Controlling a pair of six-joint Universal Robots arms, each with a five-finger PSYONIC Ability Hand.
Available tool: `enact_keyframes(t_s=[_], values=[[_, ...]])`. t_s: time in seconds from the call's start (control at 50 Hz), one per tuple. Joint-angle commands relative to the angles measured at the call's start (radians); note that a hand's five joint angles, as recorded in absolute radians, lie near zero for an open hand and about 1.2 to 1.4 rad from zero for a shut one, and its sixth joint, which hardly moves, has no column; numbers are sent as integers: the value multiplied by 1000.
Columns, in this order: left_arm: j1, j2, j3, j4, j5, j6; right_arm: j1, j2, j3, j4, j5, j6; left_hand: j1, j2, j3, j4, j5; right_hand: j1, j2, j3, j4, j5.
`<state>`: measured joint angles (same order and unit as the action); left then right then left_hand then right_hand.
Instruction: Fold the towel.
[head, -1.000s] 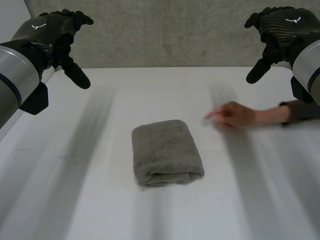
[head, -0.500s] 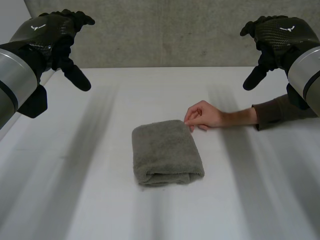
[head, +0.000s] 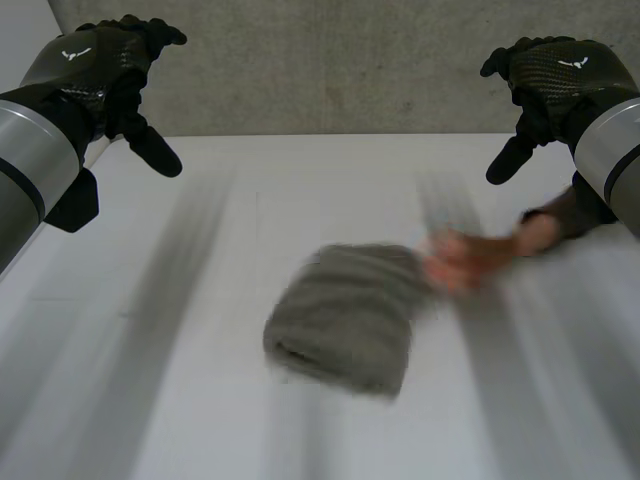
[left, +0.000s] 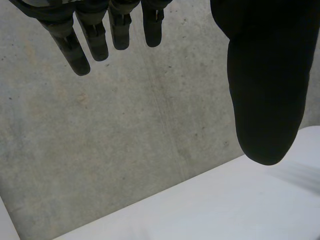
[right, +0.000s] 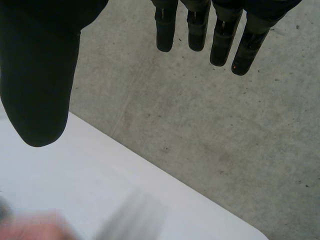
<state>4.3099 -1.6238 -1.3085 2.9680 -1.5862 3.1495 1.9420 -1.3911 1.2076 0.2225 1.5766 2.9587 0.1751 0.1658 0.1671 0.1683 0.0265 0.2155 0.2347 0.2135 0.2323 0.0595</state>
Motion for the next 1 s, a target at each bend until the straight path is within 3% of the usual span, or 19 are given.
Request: enact_keyframes(t_s=[0.02, 1.0], values=[[4, -1, -2, 0, 2, 0, 0, -6, 0, -2, -1, 0, 0, 10, 8, 7, -26, -41, -60, -39, -58, -60], [-4, -22, -35, 68, 15, 9, 6, 0, 10, -12, -7, -3, 15, 24, 23, 22, -11, -41, -60, -39, -58, -60]])
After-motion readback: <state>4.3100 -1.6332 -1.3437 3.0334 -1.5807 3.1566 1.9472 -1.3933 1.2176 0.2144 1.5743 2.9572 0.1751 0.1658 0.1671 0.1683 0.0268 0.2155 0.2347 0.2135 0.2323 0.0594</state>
